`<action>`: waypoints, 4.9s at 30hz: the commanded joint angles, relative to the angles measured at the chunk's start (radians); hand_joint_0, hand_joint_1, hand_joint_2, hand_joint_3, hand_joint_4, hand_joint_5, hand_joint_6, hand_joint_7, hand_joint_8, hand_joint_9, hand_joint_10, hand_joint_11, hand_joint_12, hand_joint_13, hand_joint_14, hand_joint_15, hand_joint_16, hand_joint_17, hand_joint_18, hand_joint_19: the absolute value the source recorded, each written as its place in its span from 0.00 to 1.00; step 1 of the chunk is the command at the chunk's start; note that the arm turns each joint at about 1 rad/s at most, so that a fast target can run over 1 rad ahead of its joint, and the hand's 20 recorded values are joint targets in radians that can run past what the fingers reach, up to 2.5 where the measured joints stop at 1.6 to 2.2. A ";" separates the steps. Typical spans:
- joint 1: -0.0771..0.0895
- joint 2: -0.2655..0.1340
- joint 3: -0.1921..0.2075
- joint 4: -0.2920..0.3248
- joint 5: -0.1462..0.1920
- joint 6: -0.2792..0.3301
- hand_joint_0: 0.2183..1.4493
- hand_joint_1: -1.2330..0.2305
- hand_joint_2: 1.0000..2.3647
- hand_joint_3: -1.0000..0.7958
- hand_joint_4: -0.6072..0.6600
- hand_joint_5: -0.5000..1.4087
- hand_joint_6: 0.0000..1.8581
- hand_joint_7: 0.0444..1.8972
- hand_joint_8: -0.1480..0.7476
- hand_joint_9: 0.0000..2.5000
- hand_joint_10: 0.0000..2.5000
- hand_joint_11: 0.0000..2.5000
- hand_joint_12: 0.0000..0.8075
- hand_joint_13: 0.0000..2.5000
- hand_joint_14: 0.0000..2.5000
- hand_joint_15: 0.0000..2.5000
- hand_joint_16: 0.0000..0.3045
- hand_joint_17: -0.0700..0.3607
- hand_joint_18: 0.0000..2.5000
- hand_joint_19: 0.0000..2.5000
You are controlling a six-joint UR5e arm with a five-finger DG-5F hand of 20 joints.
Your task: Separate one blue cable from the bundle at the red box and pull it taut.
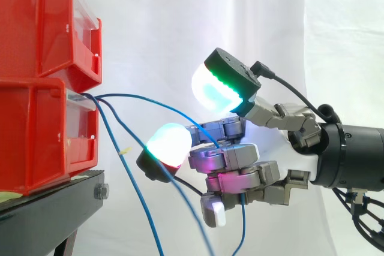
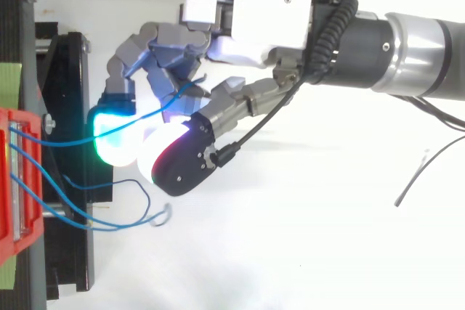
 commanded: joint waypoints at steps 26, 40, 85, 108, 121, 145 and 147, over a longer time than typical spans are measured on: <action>-0.019 0.012 0.013 -0.024 -0.022 -0.027 0.33 0.49 0.01 0.37 0.61 0.14 0.51 0.42 0.49 0.21 0.95 0.43 0.38 0.36 0.90 0.50 0.10 0.32 0.38 0.39; -0.016 0.019 0.023 -0.054 -0.022 -0.030 0.35 0.38 0.01 0.42 0.58 0.15 0.52 0.42 0.49 0.22 0.94 0.43 0.38 0.37 0.87 0.51 0.10 0.32 0.39 0.39; -0.014 0.019 0.021 -0.064 -0.021 -0.050 0.38 0.36 0.00 0.32 0.54 0.15 0.51 0.43 0.47 0.26 0.87 0.46 0.38 0.41 0.78 0.56 0.09 0.31 0.38 0.41; -0.014 0.019 0.021 -0.064 -0.018 -0.051 0.34 0.38 0.01 0.43 0.54 0.16 0.51 0.46 0.47 0.29 0.82 0.48 0.41 0.42 0.75 0.59 0.09 0.30 0.38 0.41; -0.010 0.019 0.021 -0.064 -0.015 -0.048 0.40 0.32 0.01 0.34 0.48 0.16 0.51 0.46 0.45 0.29 0.81 0.48 0.42 0.41 0.75 0.60 0.08 0.30 0.38 0.41; -0.008 0.019 0.021 -0.065 -0.013 -0.045 0.40 0.34 0.00 0.30 0.49 0.16 0.51 0.45 0.45 0.30 0.80 0.49 0.42 0.41 0.76 0.59 0.08 0.30 0.38 0.41; -0.008 0.019 0.021 -0.068 -0.013 -0.045 0.40 0.34 0.00 0.30 0.49 0.16 0.51 0.46 0.45 0.30 0.80 0.49 0.42 0.41 0.76 0.59 0.08 0.29 0.38 0.41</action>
